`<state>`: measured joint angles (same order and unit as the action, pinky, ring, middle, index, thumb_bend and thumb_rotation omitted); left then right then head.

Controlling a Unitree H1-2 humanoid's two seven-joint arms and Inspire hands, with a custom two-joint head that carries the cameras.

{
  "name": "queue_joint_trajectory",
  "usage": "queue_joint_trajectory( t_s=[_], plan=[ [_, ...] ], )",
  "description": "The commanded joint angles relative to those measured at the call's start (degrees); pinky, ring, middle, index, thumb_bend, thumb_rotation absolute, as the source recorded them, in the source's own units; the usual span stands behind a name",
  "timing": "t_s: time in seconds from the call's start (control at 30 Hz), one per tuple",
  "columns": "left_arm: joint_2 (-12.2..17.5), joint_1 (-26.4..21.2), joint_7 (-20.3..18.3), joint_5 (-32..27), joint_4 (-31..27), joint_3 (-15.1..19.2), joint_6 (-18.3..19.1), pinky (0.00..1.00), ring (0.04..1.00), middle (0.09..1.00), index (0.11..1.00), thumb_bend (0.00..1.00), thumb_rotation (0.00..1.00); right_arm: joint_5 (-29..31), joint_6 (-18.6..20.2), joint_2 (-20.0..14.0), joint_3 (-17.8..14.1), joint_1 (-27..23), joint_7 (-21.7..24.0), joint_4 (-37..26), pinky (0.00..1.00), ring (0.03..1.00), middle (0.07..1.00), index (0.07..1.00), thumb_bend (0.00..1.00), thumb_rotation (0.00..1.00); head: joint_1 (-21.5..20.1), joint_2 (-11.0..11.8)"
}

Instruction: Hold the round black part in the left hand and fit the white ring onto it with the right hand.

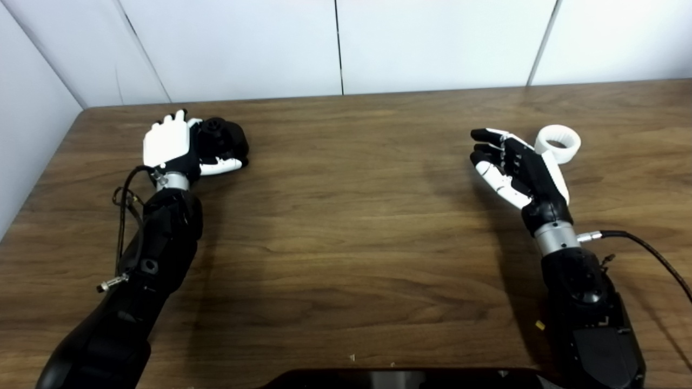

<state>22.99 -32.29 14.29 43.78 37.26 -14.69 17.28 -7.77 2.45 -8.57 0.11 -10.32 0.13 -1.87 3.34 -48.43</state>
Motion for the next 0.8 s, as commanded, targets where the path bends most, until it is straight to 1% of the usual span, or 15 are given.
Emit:
queue_joint_trajectory(
  t_s=[0.0, 0.07, 0.2, 0.27, 0.37, 0.47, 0.6, 0.67, 0.77],
  plan=[
    [1.0, -2.5, 1.7, 0.3, 0.6, 0.4, 1.6, 1.0, 1.0, 1.0, 0.775, 0.96, 0.58, 0.8, -0.6, -0.5, -0.5, -1.7, 0.4, -2.3, 0.77, 0.78, 0.802, 0.73, 0.48, 0.48, 0.0, -0.1],
    [0.9, -2.5, 2.0, 0.2, 1.0, 0.4, 1.5, 1.0, 1.0, 1.0, 0.762, 0.96, 0.57, 1.1, -0.3, -0.6, -0.7, -1.7, 0.6, -2.5, 0.77, 0.774, 0.805, 0.732, 0.48, 0.47, -0.1, -0.1],
    [0.8, -2.3, 2.9, -0.5, 1.5, 0.5, 0.8, 1.0, 1.0, 1.0, 0.738, 0.96, 0.53, 0.9, 0.0, -0.7, -0.7, -1.6, 0.4, -2.9, 0.76, 0.758, 0.8, 0.731, 0.48, 0.46, -0.3, 0.0],
    [0.8, -2.3, 3.6, -0.9, 1.9, 0.4, 0.2, 1.0, 1.0, 1.0, 0.716, 0.95, 0.49, 1.0, 0.2, -0.7, -0.8, -1.6, 0.5, -3.1, 0.76, 0.751, 0.8, 0.731, 0.48, 0.46, -0.3, 0.0],
    [0.6, -2.4, 4.7, -1.3, 2.8, 0.2, -0.3, 1.0, 1.0, 1.0, 0.699, 0.96, 0.47, 1.2, 0.7, -0.7, -0.9, -1.6, 0.5, -3.4, 0.76, 0.747, 0.799, 0.729, 0.48, 0.47, -0.3, -0.1],
    [0.5, -2.4, 5.1, -1.9, 3.0, 0.2, -0.7, 1.0, 1.0, 1.0, 0.685, 0.96, 0.46, 1.3, 0.8, -0.6, -1.0, -1.6, 0.5, -3.5, 0.75, 0.738, 0.796, 0.727, 0.48, 0.46, -0.1, -0.2],
    [0.4, -2.4, 5.7, -2.7, 3.3, 0.4, -1.5, 1.0, 1.0, 1.0, 0.668, 0.96, 0.44, 1.3, 0.6, -0.7, -0.9, -1.6, 0.5, -3.3, 0.76, 0.755, 0.797, 0.727, 0.49, 0.47, -0.2, -0.1],
    [0.4, -2.3, 6.1, -2.9, 3.4, 0.3, -1.6, 1.0, 1.0, 1.0, 0.671, 0.97, 0.44, 1.0, 0.6, -0.7, -0.8, -1.6, 0.5, -3.4, 0.77, 0.766, 0.798, 0.727, 0.49, 0.47, -0.2, -0.1],
    [0.2, -1.7, 6.3, -3.1, 2.5, 0.2, -1.2, 1.0, 1.0, 1.0, 0.669, 0.98, 0.44, 1.1, 0.6, -0.6, -0.8, -1.5, 0.4, -3.3, 0.76, 0.75, 0.799, 0.728, 0.49, 0.48, -0.2, -0.1]
  ],
)
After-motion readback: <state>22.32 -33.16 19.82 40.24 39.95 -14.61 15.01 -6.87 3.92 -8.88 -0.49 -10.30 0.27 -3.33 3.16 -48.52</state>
